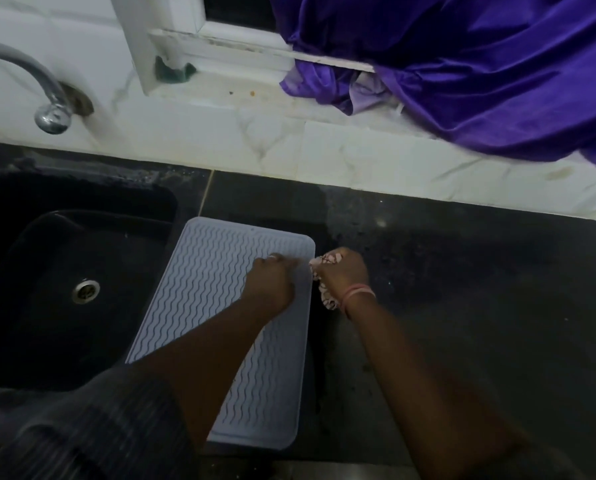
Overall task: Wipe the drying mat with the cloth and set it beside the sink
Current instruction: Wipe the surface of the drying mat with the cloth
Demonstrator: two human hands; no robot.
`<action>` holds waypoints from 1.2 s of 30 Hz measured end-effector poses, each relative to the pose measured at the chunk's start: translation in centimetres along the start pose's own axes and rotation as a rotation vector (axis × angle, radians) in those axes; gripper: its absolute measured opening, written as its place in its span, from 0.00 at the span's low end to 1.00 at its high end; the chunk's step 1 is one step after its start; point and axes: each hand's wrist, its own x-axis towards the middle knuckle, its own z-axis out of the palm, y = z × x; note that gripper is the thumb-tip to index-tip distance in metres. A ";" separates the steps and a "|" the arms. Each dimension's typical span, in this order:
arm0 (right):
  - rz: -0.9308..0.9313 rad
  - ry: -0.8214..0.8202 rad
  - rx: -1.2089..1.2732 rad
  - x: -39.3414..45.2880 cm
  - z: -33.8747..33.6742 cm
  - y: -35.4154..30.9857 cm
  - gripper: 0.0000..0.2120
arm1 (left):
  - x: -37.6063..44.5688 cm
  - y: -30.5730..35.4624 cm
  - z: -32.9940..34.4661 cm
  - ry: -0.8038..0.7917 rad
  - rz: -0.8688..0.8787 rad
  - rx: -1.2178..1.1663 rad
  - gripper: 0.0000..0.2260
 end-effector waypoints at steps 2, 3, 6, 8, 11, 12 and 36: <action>-0.099 0.033 -0.178 2.9 0.5 -0.8 0.08 | 1.4 0.1 -0.4 -0.108 0.015 0.138 0.34; -0.150 0.040 -0.260 4.2 0.8 -1.0 0.09 | 1.8 0.1 -0.5 -0.176 0.012 0.184 0.38; -0.277 0.036 -0.480 6.8 1.7 -1.6 0.06 | 2.6 0.2 -0.4 -0.270 0.007 0.324 0.46; -0.321 -0.004 -0.600 7.7 2.0 -1.6 0.07 | 2.8 0.1 -0.2 -0.270 -0.002 0.344 0.48; -0.388 -0.050 -0.768 7.7 2.8 -1.0 0.09 | 3.0 0.0 0.0 -0.266 -0.017 0.348 0.49; -0.397 -0.062 -0.818 7.5 3.0 -0.8 0.10 | 3.1 0.0 0.1 -0.266 -0.017 0.356 0.49; -0.152 -0.259 -0.619 -1.1 3.0 3.4 0.08 | 3.2 0.1 0.5 -0.231 -0.021 0.471 0.50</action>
